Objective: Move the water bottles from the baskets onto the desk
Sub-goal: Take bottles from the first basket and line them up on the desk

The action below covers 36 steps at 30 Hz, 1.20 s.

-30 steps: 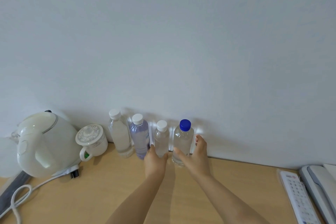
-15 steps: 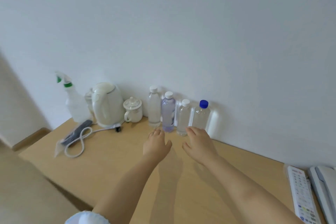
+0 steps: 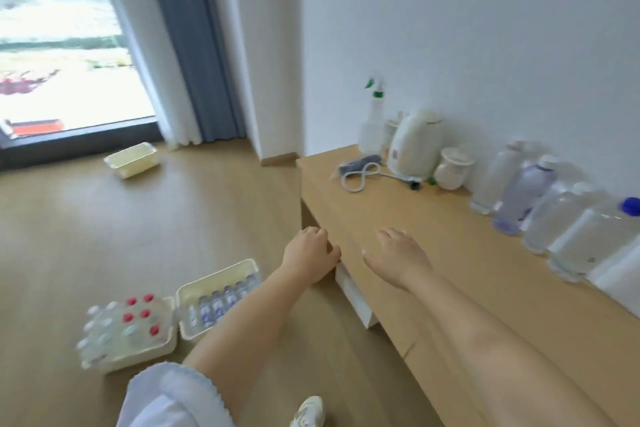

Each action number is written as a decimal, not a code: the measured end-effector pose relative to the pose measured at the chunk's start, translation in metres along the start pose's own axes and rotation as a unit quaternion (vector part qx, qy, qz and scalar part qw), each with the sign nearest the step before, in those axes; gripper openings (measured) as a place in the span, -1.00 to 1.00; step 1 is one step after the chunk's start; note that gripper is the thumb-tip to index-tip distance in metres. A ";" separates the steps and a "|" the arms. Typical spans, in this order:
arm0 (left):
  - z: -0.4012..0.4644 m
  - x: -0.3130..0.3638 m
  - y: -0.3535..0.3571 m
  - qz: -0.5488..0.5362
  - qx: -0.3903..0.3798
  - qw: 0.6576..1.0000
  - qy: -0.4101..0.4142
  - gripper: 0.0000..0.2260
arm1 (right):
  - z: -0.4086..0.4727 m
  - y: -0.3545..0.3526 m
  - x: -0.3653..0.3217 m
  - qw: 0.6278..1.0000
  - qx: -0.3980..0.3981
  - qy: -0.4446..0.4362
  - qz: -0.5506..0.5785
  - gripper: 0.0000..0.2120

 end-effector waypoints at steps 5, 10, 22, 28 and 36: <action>-0.032 -0.127 -0.004 -0.024 -0.010 0.993 -0.113 -0.64 | 0.023 0.039 -0.126 0.993 -0.036 -0.108 -0.010 -0.41; -0.050 -0.240 -0.013 -0.019 -0.017 0.983 -0.183 -0.65 | 0.058 0.088 -0.236 0.981 -0.075 -0.177 -0.005 -0.41; -0.017 -0.468 -0.044 -0.047 -0.015 0.964 -0.259 -0.63 | 0.165 0.169 -0.433 0.965 -0.130 -0.229 -0.024 -0.42; 0.010 -0.506 -0.030 -0.056 -0.039 0.960 -0.271 -0.61 | 0.205 0.187 -0.451 0.963 -0.156 -0.216 -0.031 -0.41; 0.061 -0.507 -0.010 -0.070 -0.068 0.960 -0.264 -0.56 | 0.266 0.197 -0.440 0.960 -0.175 -0.216 -0.030 -0.42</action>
Point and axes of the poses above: each hand's wrist, its own z-axis towards the middle knuckle, its own y-axis out of the palm, x = y × z, the point moved 10 cm from there along z, towards the middle knuckle, and after that the axes turned 5 degrees about z, right-handed, at the moved point
